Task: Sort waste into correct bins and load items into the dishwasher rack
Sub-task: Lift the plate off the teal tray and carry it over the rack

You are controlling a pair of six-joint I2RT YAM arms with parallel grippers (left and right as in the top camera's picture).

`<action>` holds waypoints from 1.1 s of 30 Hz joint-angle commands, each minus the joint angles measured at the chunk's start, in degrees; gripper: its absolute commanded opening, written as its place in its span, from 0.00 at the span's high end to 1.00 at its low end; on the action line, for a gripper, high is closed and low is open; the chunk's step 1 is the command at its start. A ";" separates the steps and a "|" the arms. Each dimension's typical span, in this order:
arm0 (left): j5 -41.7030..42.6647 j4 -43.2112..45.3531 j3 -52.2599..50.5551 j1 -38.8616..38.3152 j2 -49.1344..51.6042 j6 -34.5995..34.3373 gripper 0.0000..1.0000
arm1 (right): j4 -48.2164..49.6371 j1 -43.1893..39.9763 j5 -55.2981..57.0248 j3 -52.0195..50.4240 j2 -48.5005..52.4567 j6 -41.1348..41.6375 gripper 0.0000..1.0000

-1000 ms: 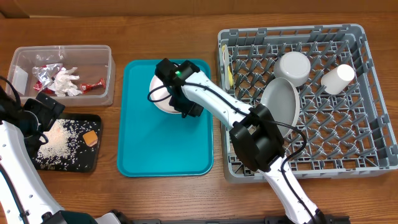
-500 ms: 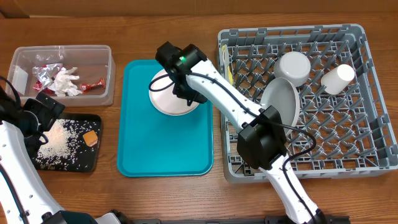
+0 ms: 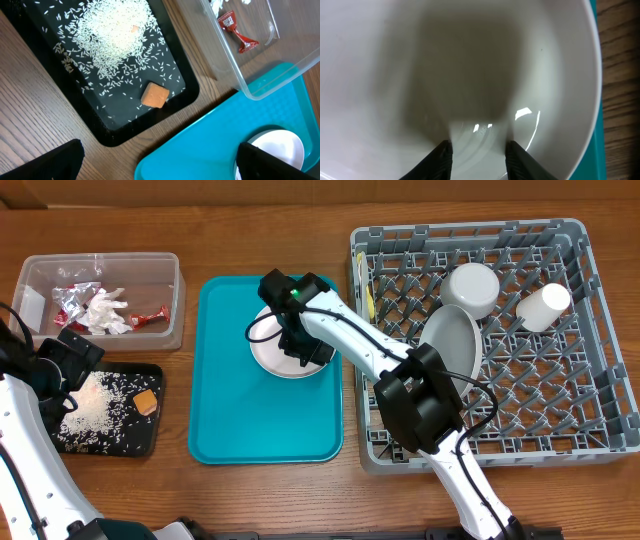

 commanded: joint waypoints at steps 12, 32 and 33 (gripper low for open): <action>0.17 0.24 -0.31 0.15 0.20 1.25 0.00 | -4.39 -0.50 1.84 5.46 -1.14 -4.79 0.62; 0.17 0.22 -0.28 0.15 0.17 1.27 0.00 | -15.02 0.98 3.30 3.45 -3.80 11.13 0.36; 0.17 0.22 -0.31 0.15 0.20 1.25 0.00 | -13.11 0.98 1.75 1.75 -3.80 11.13 0.36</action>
